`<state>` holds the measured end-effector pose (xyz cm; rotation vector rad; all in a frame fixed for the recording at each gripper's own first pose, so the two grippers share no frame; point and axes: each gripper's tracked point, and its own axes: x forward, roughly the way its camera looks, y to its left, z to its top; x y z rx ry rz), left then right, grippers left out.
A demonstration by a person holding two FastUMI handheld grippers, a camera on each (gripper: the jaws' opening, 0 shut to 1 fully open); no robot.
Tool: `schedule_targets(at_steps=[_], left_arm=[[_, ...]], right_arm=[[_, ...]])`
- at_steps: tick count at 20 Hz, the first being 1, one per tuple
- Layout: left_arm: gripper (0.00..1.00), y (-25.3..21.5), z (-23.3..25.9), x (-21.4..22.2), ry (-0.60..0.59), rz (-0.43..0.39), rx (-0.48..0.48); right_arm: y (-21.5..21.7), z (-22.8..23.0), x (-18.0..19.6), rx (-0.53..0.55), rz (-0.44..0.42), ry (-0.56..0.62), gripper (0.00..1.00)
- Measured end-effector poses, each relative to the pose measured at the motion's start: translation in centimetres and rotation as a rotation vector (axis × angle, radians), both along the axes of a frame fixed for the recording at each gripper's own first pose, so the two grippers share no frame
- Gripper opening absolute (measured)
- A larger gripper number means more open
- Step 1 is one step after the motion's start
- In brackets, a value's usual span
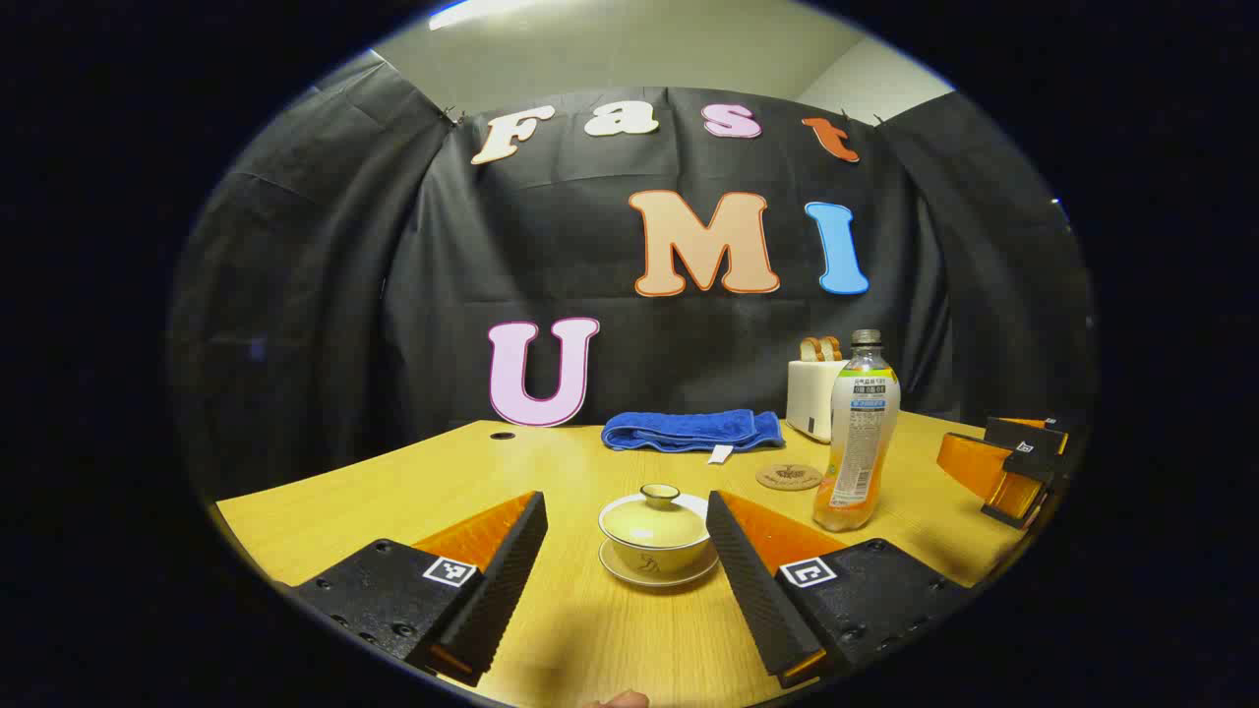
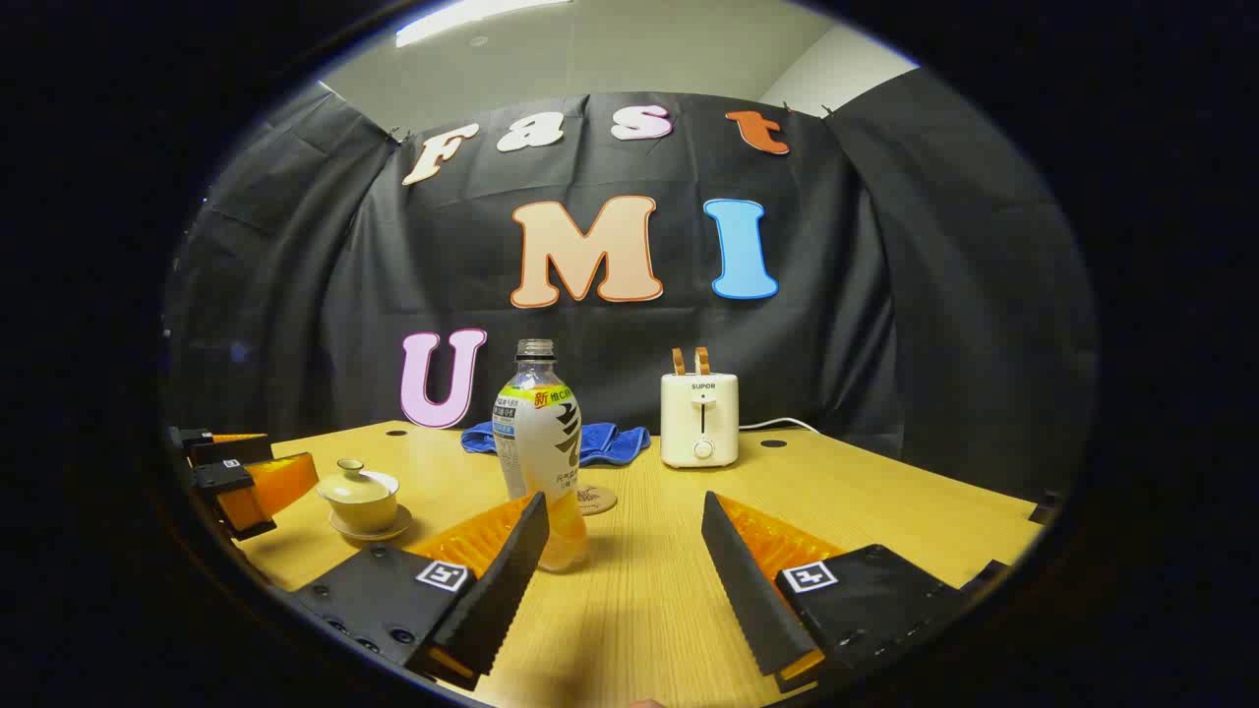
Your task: Open the teacup lid with one hand, grasp the water bottle and pour water into the teacup with the other hand; after pouring, place the water bottle on the coaster and then close the teacup lid.
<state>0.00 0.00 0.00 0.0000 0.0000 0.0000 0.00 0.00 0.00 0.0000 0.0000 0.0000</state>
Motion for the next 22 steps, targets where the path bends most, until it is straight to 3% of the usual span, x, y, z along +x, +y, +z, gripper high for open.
schedule_targets(at_steps=[22], left_arm=[[0.95, -0.3, -0.6, 1.1, 0.019, -0.017, 0.013]], right_arm=[[0.2, 0.0, 0.1, -0.001, 0.013, 0.000, 0.96]])
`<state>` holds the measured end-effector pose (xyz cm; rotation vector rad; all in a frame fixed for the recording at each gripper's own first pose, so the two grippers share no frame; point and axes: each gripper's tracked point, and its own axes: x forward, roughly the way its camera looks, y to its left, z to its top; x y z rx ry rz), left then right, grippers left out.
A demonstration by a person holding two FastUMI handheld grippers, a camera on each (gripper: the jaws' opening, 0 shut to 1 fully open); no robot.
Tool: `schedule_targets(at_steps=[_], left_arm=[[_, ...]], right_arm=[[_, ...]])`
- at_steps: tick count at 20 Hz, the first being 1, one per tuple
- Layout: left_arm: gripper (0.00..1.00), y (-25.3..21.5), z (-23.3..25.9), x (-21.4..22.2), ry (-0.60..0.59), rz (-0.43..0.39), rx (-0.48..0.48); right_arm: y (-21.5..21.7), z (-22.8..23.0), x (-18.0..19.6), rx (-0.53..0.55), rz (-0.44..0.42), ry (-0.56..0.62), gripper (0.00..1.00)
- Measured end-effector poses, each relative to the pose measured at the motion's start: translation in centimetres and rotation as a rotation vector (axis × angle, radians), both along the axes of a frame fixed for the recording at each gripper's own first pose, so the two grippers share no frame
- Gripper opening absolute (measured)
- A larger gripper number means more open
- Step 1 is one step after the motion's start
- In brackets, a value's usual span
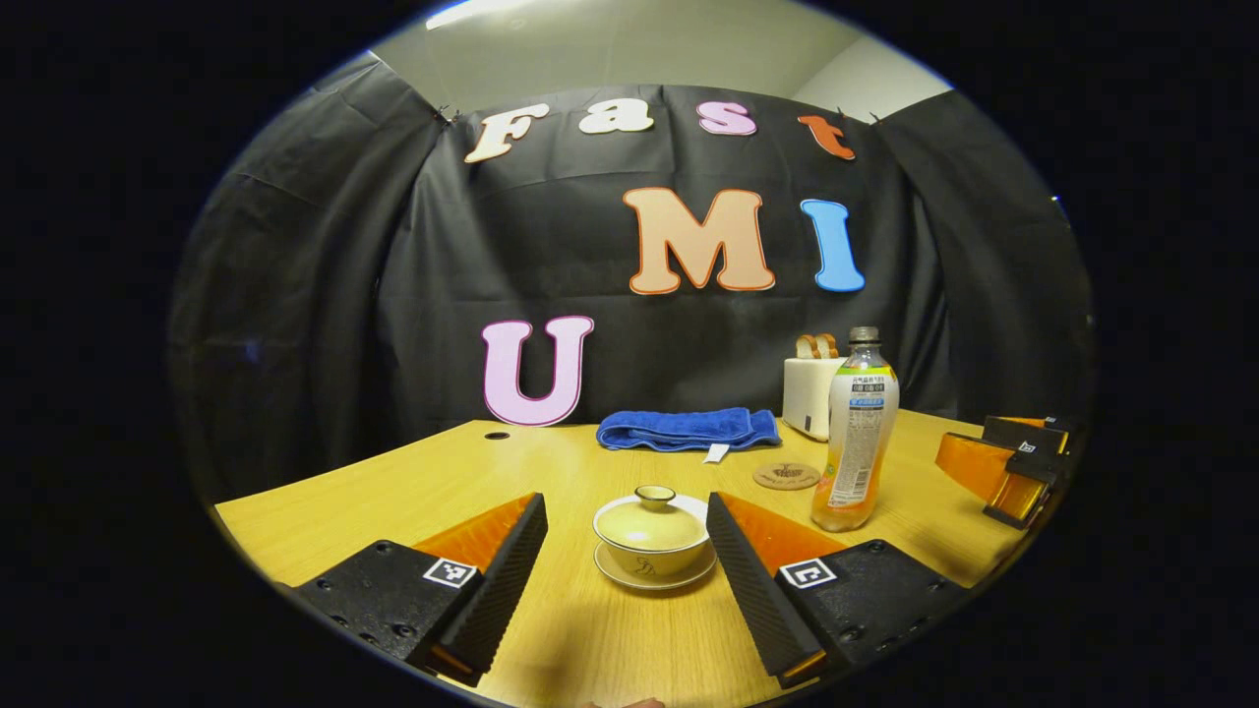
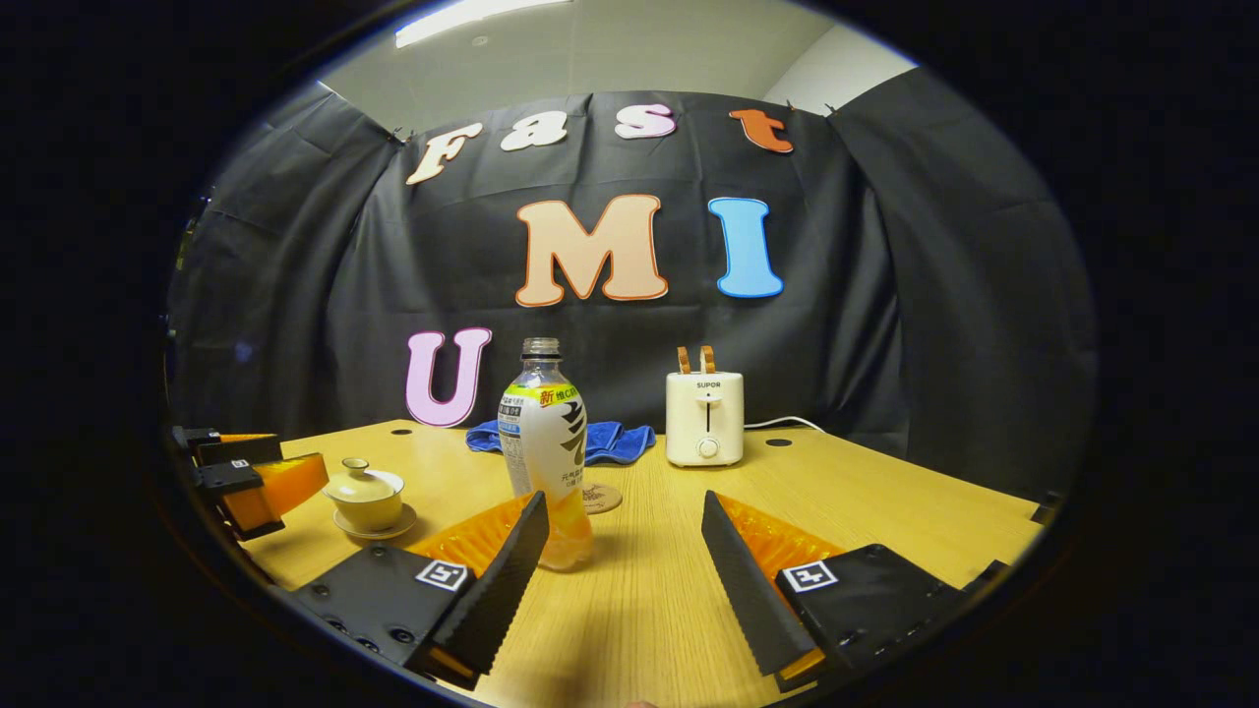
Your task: Open the teacup lid with one hand, grasp the water bottle and pour water into the teacup with the other hand; after pouring, place the water bottle on the coaster and then close the teacup lid.
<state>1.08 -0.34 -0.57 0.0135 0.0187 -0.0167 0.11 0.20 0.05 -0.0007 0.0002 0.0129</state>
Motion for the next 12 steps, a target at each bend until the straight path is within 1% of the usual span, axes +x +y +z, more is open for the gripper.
schedule_targets(at_steps=[2, 3, 4, 5, 7, 8, 9, 12], left_arm=[[0.95, -0.3, -0.2, 0.5, 0.015, -0.007, 0.008], [0.95, -0.4, -0.3, 0.9, 0.021, -0.013, 0.013], [0.95, -0.6, -0.5, 1.3, 0.034, -0.021, 0.021], [0.95, -0.7, -0.8, 1.6, 0.049, -0.025, 0.028], [0.95, -0.7, -0.8, 2.5, 0.070, -0.031, 0.021], [0.95, -0.8, -0.5, 2.8, 0.070, -0.036, 0.016], [0.95, -0.7, -0.1, 3.2, 0.066, -0.036, 0.015], [0.95, -0.9, 0.2, 4.5, 0.085, -0.044, 0.051]], right_arm=[[0.0, -0.1, 0.1, 0.000, -0.001, 0.001, 0.96], [0.0, -0.1, 0.0, 0.000, 0.000, 0.001, 0.99], [0.0, -0.1, 0.0, 0.000, 0.002, 0.000, 0.96], [0.1, -0.1, 0.0, 0.000, 0.005, 0.001, 0.96], [0.1, -0.1, 0.0, 0.001, 0.006, 0.001, 0.96], [0.1, -0.1, 0.0, 0.001, 0.008, 0.000, 0.99], [0.2, -0.1, 0.0, 0.001, 0.010, 0.001, 0.99], [0.3, 0.0, 0.0, 0.001, 0.014, 0.002, 0.96]])
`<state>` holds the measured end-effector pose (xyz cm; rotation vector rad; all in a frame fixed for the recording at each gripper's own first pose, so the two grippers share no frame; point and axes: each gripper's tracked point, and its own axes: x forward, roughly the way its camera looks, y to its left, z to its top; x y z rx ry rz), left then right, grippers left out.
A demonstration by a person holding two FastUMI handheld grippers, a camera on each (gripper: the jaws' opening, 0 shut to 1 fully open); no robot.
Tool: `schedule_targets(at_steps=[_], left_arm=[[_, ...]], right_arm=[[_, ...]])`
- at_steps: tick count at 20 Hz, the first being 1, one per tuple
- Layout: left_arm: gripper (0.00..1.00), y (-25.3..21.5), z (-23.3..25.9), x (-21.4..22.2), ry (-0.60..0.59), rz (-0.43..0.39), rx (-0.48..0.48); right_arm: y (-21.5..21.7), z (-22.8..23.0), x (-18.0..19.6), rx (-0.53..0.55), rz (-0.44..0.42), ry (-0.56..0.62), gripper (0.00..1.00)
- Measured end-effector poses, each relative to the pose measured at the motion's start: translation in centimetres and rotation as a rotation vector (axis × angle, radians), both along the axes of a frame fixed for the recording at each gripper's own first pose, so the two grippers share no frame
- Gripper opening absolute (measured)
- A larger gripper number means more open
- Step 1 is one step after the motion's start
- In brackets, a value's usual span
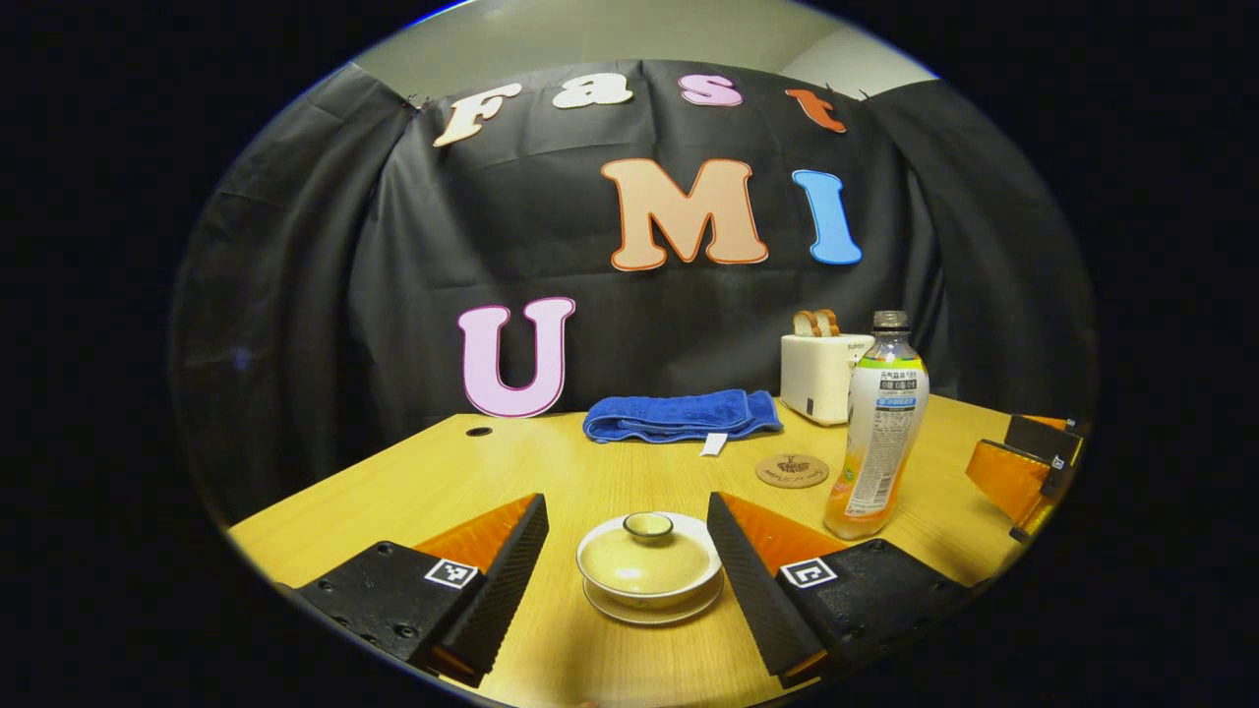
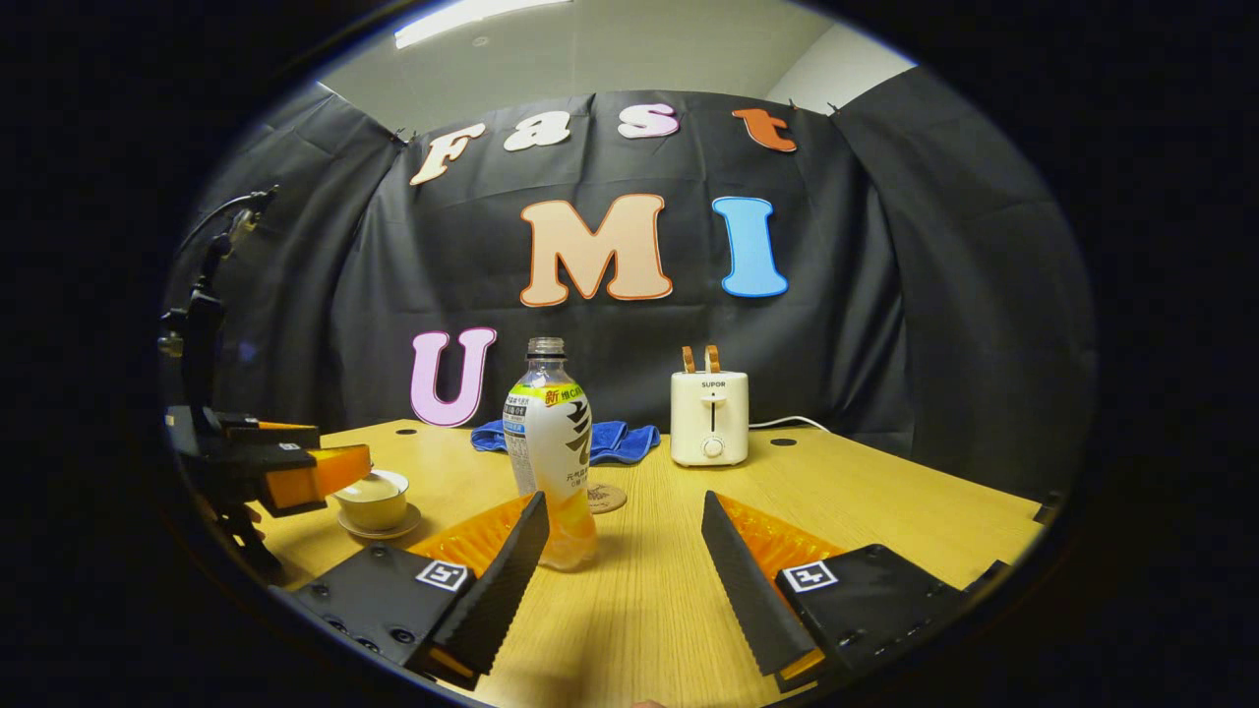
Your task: Open the teacup lid with one hand, grasp the water bottle and pour water into the teacup with the other hand; after pouring, place the water bottle on the coaster and then close the teacup lid.
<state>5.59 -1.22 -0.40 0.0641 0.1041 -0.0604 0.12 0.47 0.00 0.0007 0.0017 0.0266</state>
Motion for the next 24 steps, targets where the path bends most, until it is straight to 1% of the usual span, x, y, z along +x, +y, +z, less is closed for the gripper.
schedule_targets(at_steps=[1, 2, 3, 4, 5, 6, 9, 11, 12, 13, 14, 16, 17, 19, 21, 22, 24], left_arm=[[0.95, -0.2, 0.0, 0.4, 0.010, -0.008, 0.012], [0.95, -0.3, -0.1, 0.6, 0.021, -0.014, 0.026], [0.95, -0.5, -0.3, 1.1, 0.031, -0.019, 0.038], [0.95, -0.6, -0.5, 1.3, 0.045, -0.024, 0.046], [0.95, -0.7, -0.7, 1.6, 0.059, -0.026, 0.051], [0.94, -0.7, -1.1, 1.7, 0.074, -0.025, 0.057], [0.87, -0.7, -1.9, 2.0, 0.115, -0.027, 0.069], [0.81, -0.8, -2.3, 2.1, 0.139, -0.029, 0.078], [0.78, -0.7, -2.7, 2.2, 0.152, -0.027, 0.083], [0.76, -0.6, -2.9, 2.2, 0.164, -0.026, 0.085], [0.69, -0.6, -3.3, 2.2, 0.177, -0.027, 0.086], [0.55, -0.8, -3.1, 2.2, 0.177, -0.033, 0.092], [0.54, -0.9, -3.1, 2.2, 0.183, -0.035, 0.095], [0.49, -0.8, -3.1, 2.3, 0.183, -0.035, 0.101], [0.38, -0.7, -3.0, 2.4, 0.177, -0.033, 0.103], [0.28, -0.8, -3.0, 2.3, 0.179, -0.036, 0.105], [0.27, -0.8, -3.1, 2.4, 0.168, -0.040, 0.091]], right_arm=[[0.0, -0.1, 0.0, 0.000, 0.002, 0.000, 0.96], [0.1, -0.1, 0.0, 0.000, 0.003, 0.000, 0.99], [0.1, -0.1, 0.0, 0.001, 0.004, 0.000, 0.96], [0.1, -0.1, 0.0, 0.001, 0.005, 0.000, 0.96], [0.1, -0.1, 0.0, 0.001, 0.006, 0.000, 0.99], [0.2, -0.1, 0.0, 0.001, 0.008, 0.000, 0.96], [0.2, -0.1, 0.0, 0.001, 0.013, 0.001, 0.99], [0.2, 0.0, 0.0, 0.002, 0.013, 0.001, 0.99], [0.2, -0.1, -0.1, 0.002, 0.013, 0.000, 0.96], [0.3, 0.0, -0.1, 0.002, 0.014, 0.000, 0.99], [0.3, -0.1, -0.1, 0.003, 0.015, 0.000, 0.96], [0.3, -0.1, -0.1, 0.003, 0.019, 0.000, 0.96], [0.3, -0.1, -0.1, 0.003, 0.020, 0.001, 0.96], [0.3, 0.0, -0.1, 0.006, 0.021, 0.000, 0.96], [0.3, -0.2, -0.1, 0.010, 0.023, 0.002, 0.96], [0.3, -0.2, -0.1, 0.012, 0.024, 0.002, 0.99], [0.4, -0.2, -0.1, 0.014, 0.029, 0.005, 1.00]])
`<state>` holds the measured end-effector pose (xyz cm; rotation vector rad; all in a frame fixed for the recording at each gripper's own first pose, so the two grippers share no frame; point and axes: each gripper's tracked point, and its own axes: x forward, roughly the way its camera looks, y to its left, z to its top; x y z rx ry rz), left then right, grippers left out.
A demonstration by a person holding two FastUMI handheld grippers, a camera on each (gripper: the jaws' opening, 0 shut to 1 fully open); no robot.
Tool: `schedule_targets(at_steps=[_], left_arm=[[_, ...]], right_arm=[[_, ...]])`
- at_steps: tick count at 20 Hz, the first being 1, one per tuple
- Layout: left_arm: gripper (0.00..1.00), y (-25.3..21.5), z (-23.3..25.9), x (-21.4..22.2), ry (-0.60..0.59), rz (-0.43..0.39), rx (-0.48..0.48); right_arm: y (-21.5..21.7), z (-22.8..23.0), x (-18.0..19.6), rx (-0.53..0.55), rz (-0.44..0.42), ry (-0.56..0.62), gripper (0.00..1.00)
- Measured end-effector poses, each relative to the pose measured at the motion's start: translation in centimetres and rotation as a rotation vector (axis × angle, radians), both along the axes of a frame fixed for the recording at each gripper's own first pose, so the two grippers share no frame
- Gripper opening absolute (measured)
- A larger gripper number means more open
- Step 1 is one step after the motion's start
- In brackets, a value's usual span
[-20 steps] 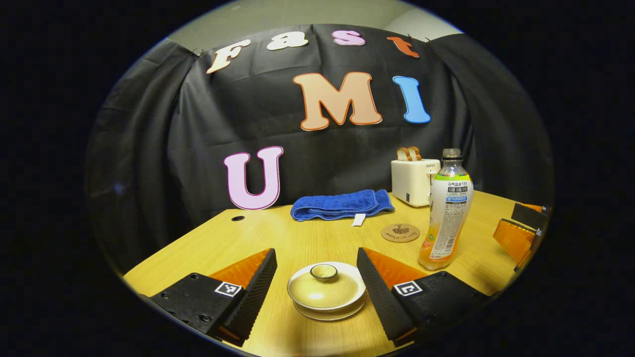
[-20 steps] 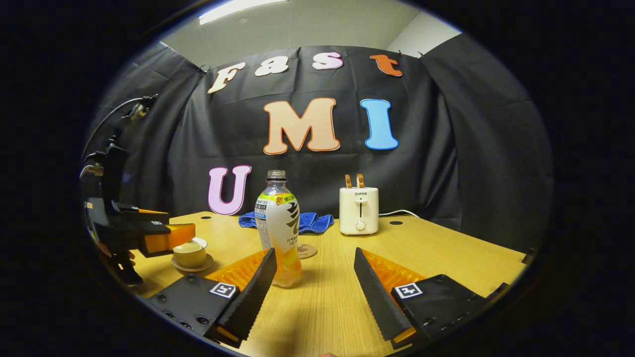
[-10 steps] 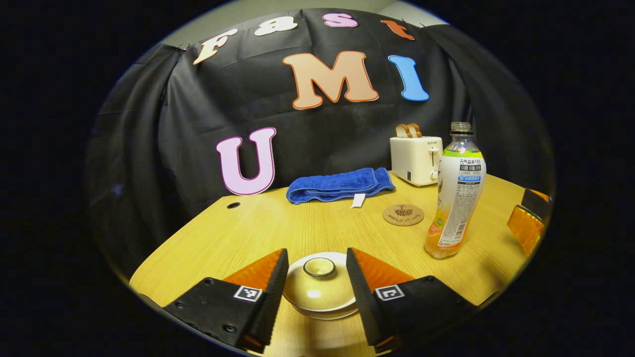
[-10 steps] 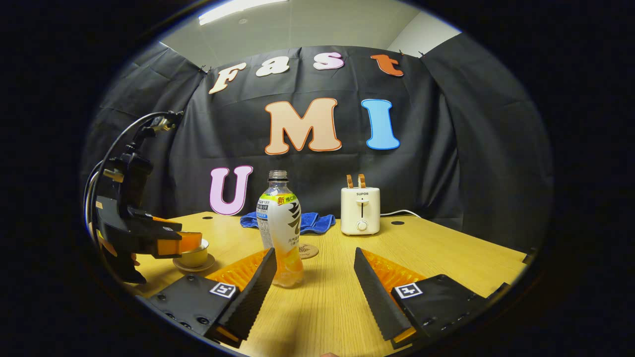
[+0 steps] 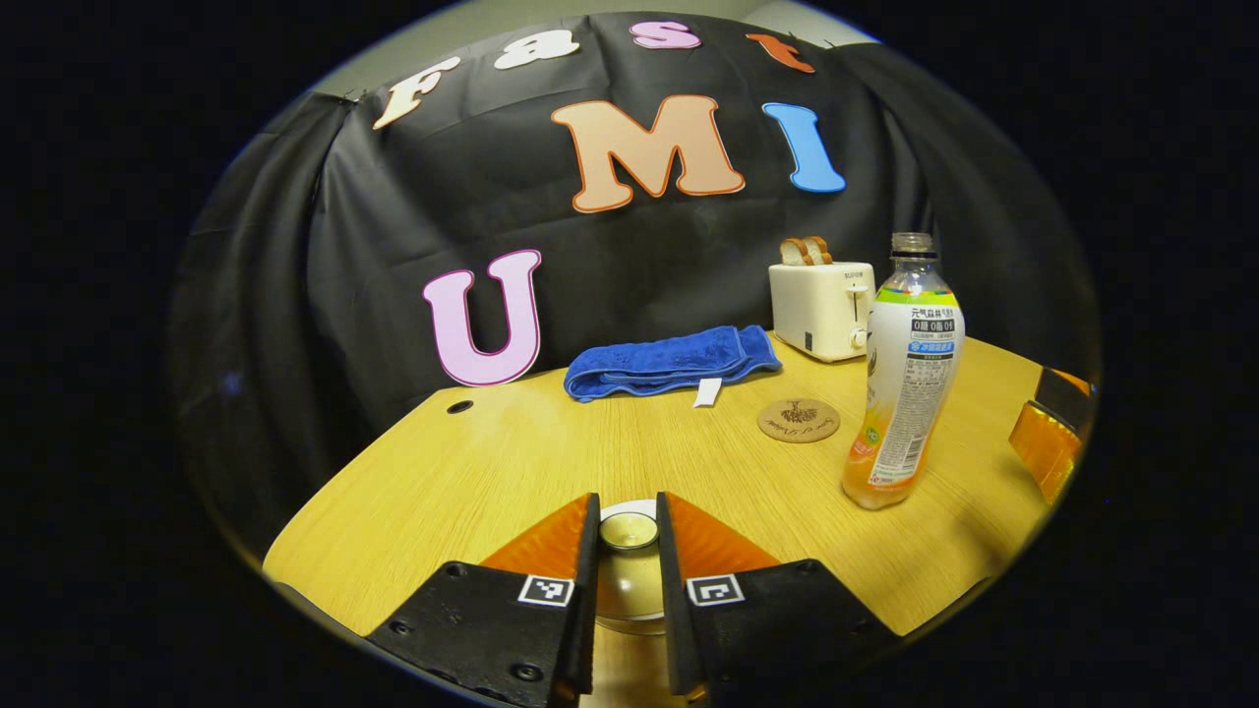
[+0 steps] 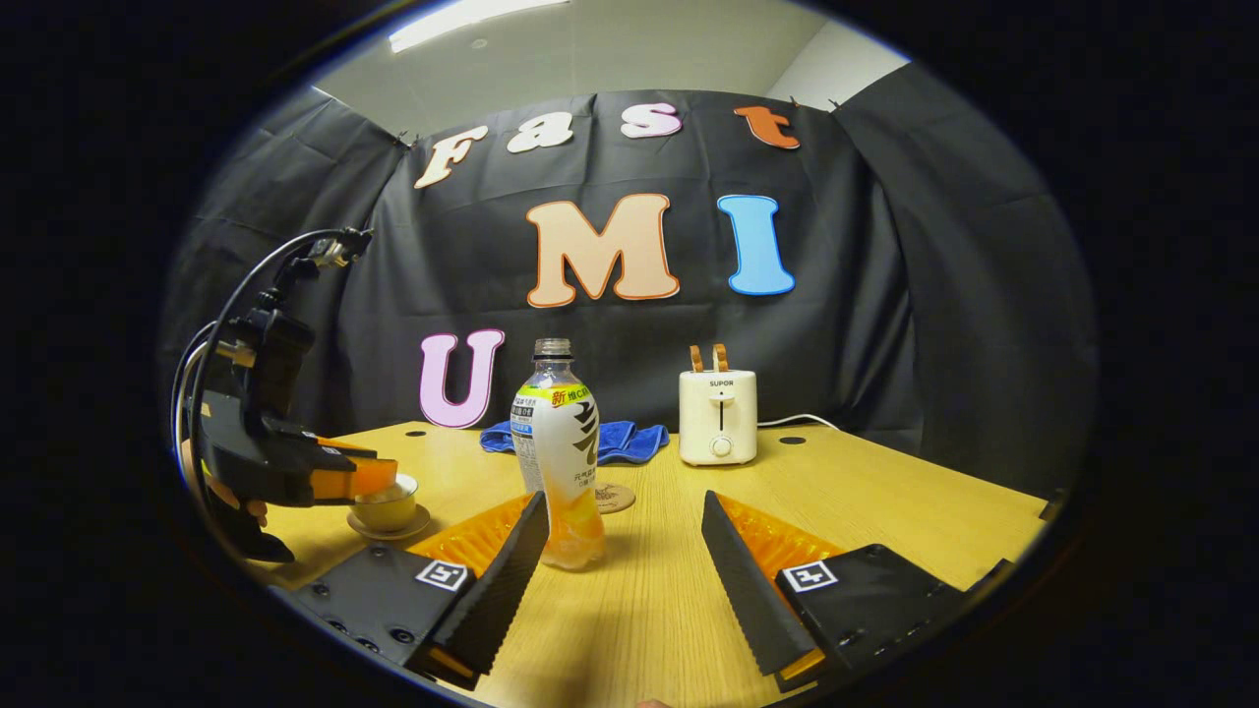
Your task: Open the teacup lid with one hand, grasp the water bottle and pour water into the teacup with the other hand; after pouring, place the water bottle on the coaster and then close the teacup lid.
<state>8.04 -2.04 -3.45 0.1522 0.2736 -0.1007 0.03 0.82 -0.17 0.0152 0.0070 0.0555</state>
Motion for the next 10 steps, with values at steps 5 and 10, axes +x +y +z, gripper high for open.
schedule_targets(at_steps=[5, 10], left_arm=[[0.25, 0.4, 1.9, -0.4, -0.062, -0.001, -0.053], [0.25, 1.3, 5.3, -1.6, -0.141, -0.002, -0.065]], right_arm=[[0.6, -0.1, 0.1, -0.001, 0.030, 0.001, 0.96], [2.2, -0.3, 1.0, -0.010, 0.097, 0.004, 0.99]])
